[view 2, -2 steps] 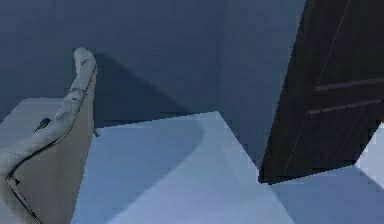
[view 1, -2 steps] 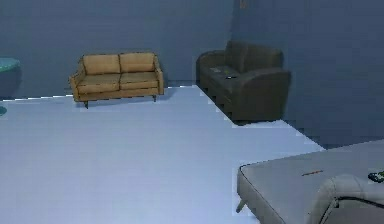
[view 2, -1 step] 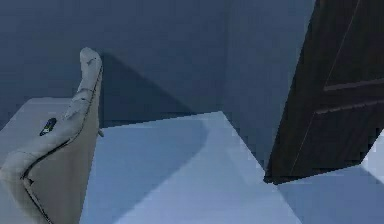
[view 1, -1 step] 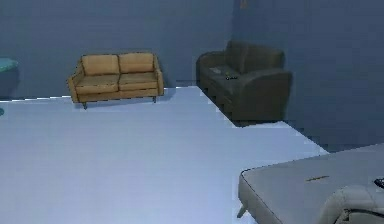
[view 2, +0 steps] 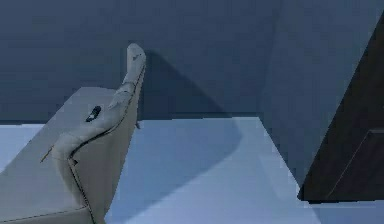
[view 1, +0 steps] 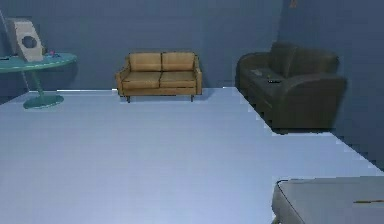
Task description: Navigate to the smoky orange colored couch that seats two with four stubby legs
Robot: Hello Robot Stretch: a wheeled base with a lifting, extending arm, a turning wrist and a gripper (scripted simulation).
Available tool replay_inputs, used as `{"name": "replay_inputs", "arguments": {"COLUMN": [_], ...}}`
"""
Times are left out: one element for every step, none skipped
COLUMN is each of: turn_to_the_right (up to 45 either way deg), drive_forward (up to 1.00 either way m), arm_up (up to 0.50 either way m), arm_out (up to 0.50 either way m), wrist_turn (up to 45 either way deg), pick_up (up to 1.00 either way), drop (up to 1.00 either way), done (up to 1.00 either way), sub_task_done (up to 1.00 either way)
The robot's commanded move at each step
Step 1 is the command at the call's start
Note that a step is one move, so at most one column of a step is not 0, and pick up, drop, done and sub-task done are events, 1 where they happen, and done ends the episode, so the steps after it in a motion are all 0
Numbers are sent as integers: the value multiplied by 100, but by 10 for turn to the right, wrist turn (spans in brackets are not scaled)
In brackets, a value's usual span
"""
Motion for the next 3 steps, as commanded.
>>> {"name": "replay_inputs", "arguments": {"turn_to_the_right": [0,-120,-30], "drive_forward": [100,0,0], "arm_up": [0,0,0], "arm_out": [0,0,0], "wrist_turn": [0,0,0], "pick_up": [0,0,0], "drop": [0,0,0], "done": [0,0,0], "sub_task_done": [0,0,0]}}
